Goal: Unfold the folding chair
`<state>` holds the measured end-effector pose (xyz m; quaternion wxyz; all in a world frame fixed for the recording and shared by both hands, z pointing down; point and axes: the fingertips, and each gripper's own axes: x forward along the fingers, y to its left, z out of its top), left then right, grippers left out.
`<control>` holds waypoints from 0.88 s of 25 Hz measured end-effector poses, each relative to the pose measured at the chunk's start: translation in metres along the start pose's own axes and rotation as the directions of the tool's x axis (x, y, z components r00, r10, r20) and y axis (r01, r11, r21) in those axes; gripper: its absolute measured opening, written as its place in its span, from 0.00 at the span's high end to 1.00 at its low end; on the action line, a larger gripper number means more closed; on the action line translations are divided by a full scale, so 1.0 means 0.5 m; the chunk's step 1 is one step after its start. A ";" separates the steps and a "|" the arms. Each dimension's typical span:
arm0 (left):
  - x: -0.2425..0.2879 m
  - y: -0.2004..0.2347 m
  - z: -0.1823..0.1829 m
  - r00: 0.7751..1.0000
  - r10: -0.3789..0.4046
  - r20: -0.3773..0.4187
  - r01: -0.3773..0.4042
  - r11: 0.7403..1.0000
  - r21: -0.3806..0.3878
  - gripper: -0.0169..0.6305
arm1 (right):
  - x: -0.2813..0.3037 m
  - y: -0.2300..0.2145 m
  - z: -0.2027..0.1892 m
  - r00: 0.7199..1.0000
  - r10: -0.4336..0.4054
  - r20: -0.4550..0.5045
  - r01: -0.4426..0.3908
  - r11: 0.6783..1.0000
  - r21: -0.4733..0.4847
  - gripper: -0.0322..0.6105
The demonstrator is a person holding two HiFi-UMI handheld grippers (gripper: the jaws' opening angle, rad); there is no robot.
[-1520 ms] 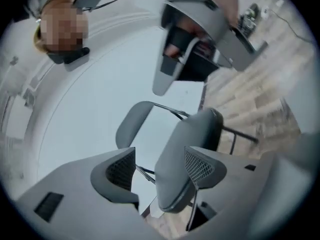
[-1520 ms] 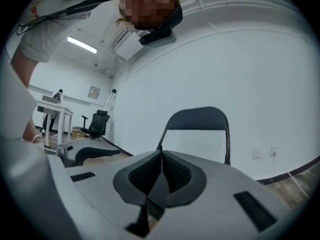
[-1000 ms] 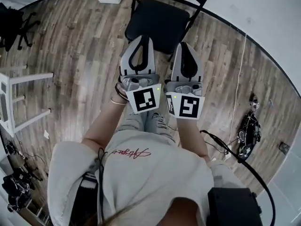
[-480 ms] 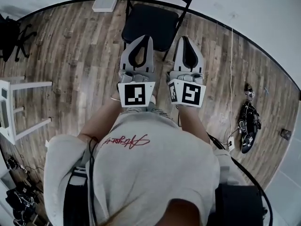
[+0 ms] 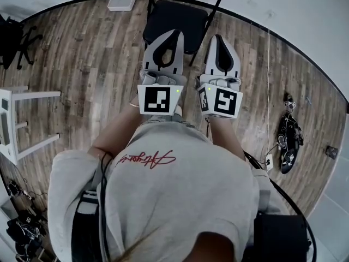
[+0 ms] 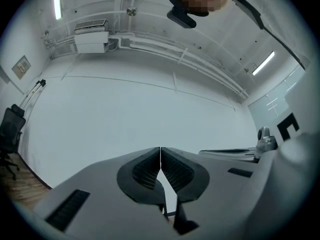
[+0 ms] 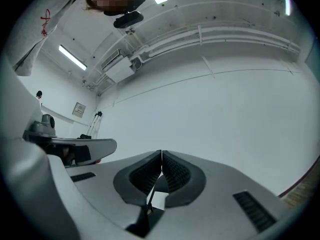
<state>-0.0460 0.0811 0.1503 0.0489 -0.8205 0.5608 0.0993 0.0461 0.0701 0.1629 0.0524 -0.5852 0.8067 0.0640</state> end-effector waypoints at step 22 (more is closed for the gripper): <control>-0.008 0.037 -0.008 0.999 0.037 -0.023 -0.039 0.996 -0.084 0.95 | 0.005 0.038 0.017 1.000 0.021 0.009 -0.020 1.000 -0.010 0.92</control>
